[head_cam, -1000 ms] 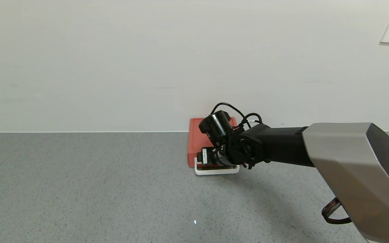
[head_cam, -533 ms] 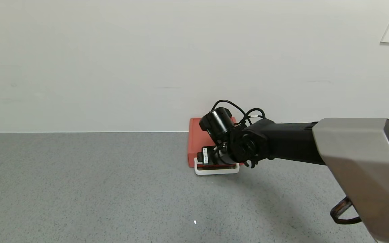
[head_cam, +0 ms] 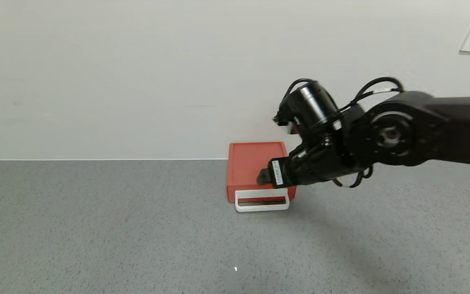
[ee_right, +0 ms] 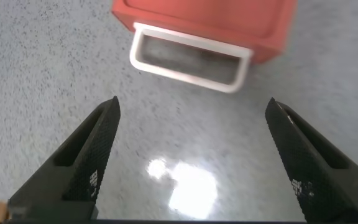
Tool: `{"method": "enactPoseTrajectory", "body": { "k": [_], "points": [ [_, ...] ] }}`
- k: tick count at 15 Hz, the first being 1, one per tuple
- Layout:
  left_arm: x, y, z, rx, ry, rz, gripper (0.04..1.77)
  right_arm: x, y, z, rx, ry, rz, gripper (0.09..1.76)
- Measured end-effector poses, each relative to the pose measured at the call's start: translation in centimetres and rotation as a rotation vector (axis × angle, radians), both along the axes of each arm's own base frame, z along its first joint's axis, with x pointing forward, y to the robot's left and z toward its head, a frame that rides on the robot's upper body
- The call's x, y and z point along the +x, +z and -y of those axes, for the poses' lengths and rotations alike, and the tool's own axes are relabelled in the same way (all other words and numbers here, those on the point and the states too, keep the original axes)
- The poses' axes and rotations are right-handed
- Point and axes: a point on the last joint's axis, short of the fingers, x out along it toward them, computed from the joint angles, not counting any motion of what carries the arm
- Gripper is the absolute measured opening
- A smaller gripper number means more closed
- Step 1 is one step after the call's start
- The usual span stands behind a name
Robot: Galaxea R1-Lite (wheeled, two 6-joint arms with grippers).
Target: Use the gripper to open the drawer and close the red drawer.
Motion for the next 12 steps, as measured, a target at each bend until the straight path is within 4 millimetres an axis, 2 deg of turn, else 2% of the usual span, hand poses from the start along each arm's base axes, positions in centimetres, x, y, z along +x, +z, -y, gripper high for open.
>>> {"method": "enactPoseTrajectory", "body": {
  "k": [3,6,9,12],
  "points": [
    [0.0,0.0,0.0,0.000,0.000,0.000,1.75,-4.0,3.6,4.8,0.023,0.022,0.074,1.71],
    [0.0,0.0,0.0,0.000,0.000,0.000,1.75,-9.3,6.2,9.9,0.060,0.002,0.175,1.71],
    [0.0,0.0,0.0,0.000,0.000,0.000,1.75,-15.0,7.8,15.1,0.079,-0.103,0.304,1.71],
    [0.0,0.0,0.0,0.000,0.000,0.000,1.75,-20.1,8.4,20.2,0.077,-0.296,0.438,1.71]
  ]
}}
